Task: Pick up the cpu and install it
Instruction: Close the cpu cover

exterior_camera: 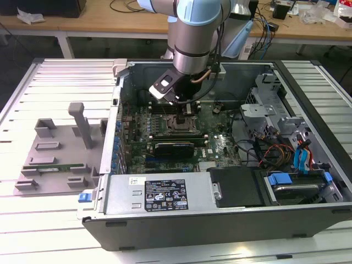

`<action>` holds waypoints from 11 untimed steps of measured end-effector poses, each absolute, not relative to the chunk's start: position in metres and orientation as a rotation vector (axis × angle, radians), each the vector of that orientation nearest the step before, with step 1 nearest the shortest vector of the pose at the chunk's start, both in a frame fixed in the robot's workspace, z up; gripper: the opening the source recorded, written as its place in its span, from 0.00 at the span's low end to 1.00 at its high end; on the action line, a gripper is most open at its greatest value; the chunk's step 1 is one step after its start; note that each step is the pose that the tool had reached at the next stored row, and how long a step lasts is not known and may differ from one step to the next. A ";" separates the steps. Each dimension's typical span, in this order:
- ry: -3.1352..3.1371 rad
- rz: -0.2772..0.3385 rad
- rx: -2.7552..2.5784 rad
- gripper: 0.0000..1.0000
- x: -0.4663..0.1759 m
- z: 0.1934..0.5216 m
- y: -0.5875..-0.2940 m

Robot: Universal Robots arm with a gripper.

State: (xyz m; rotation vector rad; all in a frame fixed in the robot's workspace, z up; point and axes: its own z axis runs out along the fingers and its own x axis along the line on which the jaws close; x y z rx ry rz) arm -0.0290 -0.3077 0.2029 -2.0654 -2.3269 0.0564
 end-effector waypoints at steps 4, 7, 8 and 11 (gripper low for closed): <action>-2.329 0.049 -2.067 0.11 -0.034 0.205 -0.307; -2.331 0.046 -2.069 0.11 -0.037 0.207 -0.307; -2.331 0.047 -2.069 0.11 -0.037 0.207 -0.307; -2.332 0.045 -2.070 0.11 -0.041 0.208 -0.307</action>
